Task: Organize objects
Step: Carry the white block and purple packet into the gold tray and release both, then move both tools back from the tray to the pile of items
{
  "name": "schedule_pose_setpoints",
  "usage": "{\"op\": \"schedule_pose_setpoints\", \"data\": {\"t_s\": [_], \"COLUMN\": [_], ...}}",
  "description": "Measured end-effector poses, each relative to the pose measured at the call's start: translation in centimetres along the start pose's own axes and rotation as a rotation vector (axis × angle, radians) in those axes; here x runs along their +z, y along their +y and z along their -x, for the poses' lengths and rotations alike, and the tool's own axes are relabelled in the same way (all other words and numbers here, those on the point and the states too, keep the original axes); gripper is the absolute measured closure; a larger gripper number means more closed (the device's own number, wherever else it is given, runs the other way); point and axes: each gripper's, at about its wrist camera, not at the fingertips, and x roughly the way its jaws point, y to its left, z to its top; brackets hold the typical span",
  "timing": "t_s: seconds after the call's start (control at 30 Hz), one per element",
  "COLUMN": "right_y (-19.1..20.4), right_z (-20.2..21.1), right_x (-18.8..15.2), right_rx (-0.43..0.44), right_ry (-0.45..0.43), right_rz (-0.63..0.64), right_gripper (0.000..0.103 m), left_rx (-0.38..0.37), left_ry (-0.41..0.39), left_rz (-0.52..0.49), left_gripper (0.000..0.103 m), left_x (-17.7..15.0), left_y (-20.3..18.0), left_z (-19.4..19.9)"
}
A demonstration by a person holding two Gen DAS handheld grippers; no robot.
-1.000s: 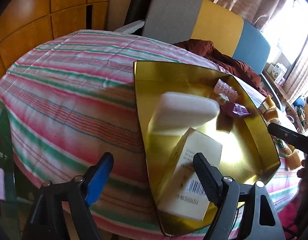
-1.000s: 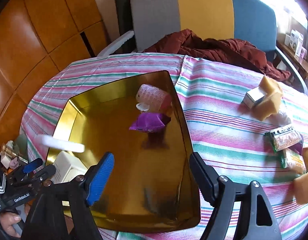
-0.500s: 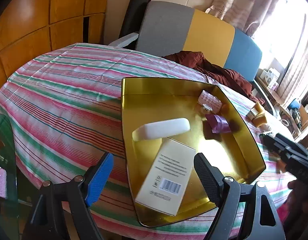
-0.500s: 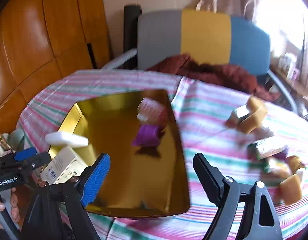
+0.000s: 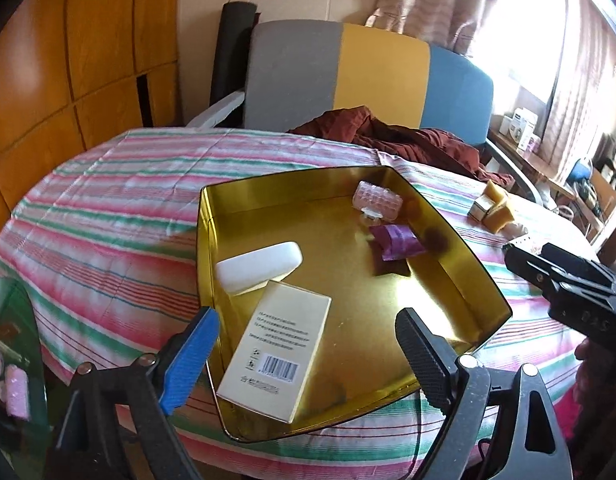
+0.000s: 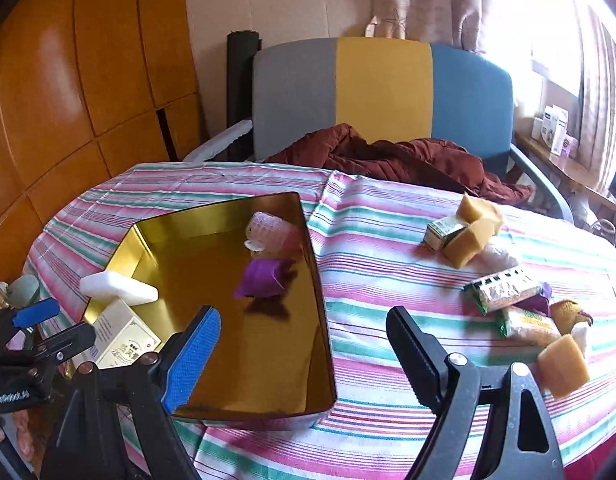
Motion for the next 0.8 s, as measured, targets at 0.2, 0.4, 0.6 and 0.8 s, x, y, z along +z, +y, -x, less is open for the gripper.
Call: {"op": "schedule_pose_setpoints", "data": {"t_s": [0.2,0.4,0.6,0.8], "right_y": [-2.1,-3.7,-7.0,-13.4], "right_z": [-0.7,0.1,0.7,2.6], "right_x": [-0.5,-0.7,-0.8,-1.1], "right_rx": [0.053,0.052,-0.018,-0.107], "right_ry": [0.050,0.013,0.028,0.033], "right_rz": [-0.100,-0.122,-0.178,-0.283], "right_gripper": [0.016,0.015,0.001,0.001], "left_rx": [0.009,-0.018,-0.056,-0.115], "left_ry": [-0.034,-0.026,-0.013,0.020], "left_rz": [-0.077,-0.117,-0.154,-0.213], "left_gripper": [0.008,0.008,0.008,0.008], "left_x": [-0.1,-0.1,-0.2,-0.2], "left_y": [-1.7,-3.3,-4.9,-7.2], "left_z": [0.6,0.4,0.1,-0.7]}}
